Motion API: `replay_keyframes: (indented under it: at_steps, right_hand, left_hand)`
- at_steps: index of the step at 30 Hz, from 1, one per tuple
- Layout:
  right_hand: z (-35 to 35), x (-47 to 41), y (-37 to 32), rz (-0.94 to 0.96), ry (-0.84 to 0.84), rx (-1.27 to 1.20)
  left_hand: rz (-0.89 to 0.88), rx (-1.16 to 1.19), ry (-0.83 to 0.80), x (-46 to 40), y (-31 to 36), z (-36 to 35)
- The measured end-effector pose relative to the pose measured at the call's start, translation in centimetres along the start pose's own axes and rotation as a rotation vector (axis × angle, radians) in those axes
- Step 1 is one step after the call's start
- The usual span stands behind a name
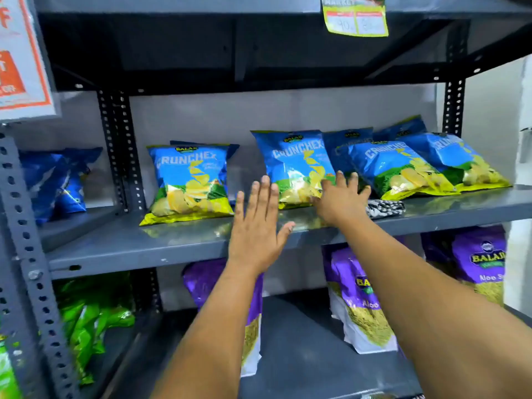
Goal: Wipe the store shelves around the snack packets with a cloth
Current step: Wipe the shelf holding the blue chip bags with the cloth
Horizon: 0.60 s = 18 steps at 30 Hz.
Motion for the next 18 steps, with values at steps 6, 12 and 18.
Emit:
replay_keyframes:
  at_steps: [6,12,18]
  right_hand:
    - [-1.4,-0.2,3.1,0.062,-0.175,0.259]
    - [-0.3,-3.0,3.8,0.058,-0.195,0.091]
    - [-2.9,-3.6,5.1,0.073,-0.459,0.093]
  left_hand:
    - [0.044,-0.058,-0.014,1.6,2.7,-3.7]
    - [0.005,-0.135,0.067,1.6,2.5,-4.1]
    - [0.033,-0.152,0.019,1.5,2.6,-4.1]
Point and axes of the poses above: each hand's wrist, its own x-axis away from the middle knuckle, its own z-axis out of the back of the hand, y = z × x, the point moved 4 cm from there along -x, towards the middle knuckle, and after that the axes turned 12 degrees about x, right-handed, at the moved point
